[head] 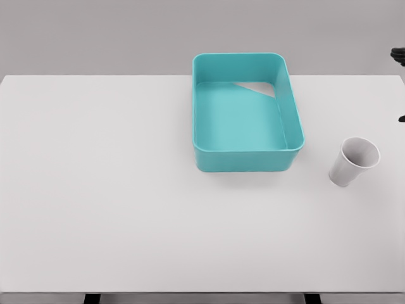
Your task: Put the paper cup into the basket with your right arm
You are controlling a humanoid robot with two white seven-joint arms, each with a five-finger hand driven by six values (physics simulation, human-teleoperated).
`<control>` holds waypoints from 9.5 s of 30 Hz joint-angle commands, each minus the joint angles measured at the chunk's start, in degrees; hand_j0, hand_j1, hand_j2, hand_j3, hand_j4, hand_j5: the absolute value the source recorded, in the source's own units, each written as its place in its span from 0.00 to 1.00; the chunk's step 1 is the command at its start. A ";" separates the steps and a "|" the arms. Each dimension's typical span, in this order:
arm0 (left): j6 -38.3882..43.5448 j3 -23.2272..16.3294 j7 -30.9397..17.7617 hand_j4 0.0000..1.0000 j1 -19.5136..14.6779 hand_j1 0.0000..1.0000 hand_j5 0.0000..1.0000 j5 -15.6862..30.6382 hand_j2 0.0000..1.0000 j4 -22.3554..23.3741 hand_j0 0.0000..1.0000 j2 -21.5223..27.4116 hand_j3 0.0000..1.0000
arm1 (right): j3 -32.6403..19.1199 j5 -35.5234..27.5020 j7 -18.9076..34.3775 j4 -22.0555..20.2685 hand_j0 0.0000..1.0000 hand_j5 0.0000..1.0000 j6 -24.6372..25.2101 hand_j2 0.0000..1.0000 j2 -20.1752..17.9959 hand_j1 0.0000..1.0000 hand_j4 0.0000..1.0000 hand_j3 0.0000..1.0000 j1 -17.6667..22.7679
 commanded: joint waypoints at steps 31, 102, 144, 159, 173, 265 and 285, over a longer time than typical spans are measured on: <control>-0.01 -0.01 0.00 1.00 0.00 1.00 1.00 0.00 1.00 0.01 1.00 0.01 1.00 | 8.53 0.56 -0.02 8.92 1.00 1.00 -12.20 1.00 1.11 1.00 1.00 1.00 8.44; -0.01 -0.01 0.00 1.00 0.00 1.00 1.00 0.00 1.00 0.01 1.00 0.01 1.00 | 10.55 0.48 -0.02 11.38 1.00 1.00 -10.62 1.00 6.91 1.00 1.00 1.00 5.10; -0.01 -0.01 0.00 1.00 0.00 1.00 1.00 0.00 1.00 0.01 1.00 0.01 1.00 | 12.22 0.74 -0.02 9.80 1.00 1.00 -9.21 1.00 7.79 1.00 1.00 1.00 3.70; -0.01 -0.01 0.00 1.00 0.00 1.00 1.00 0.00 1.00 0.01 1.00 0.01 1.00 | 11.60 0.74 -0.02 9.36 0.76 0.76 -10.44 0.76 7.88 0.76 0.76 0.76 3.70; -0.01 -0.01 0.00 1.00 0.00 1.00 1.00 0.00 1.00 0.01 1.00 0.01 1.00 | 10.37 0.39 -0.02 7.34 0.70 0.70 -10.62 0.70 7.97 0.70 0.70 0.70 3.34; -0.01 -0.01 0.00 1.00 0.00 1.00 1.00 0.09 1.00 0.01 1.00 0.01 1.00 | 4.48 22.80 -0.02 10.76 0.61 0.61 -5.00 0.61 38.02 0.61 0.61 0.61 -15.90; -0.01 -0.01 0.00 1.00 0.00 1.00 1.00 0.00 1.00 0.01 1.00 0.01 1.00 | 5.27 50.83 -0.02 6.11 0.62 0.62 -0.16 0.62 41.63 0.62 0.62 0.62 -19.77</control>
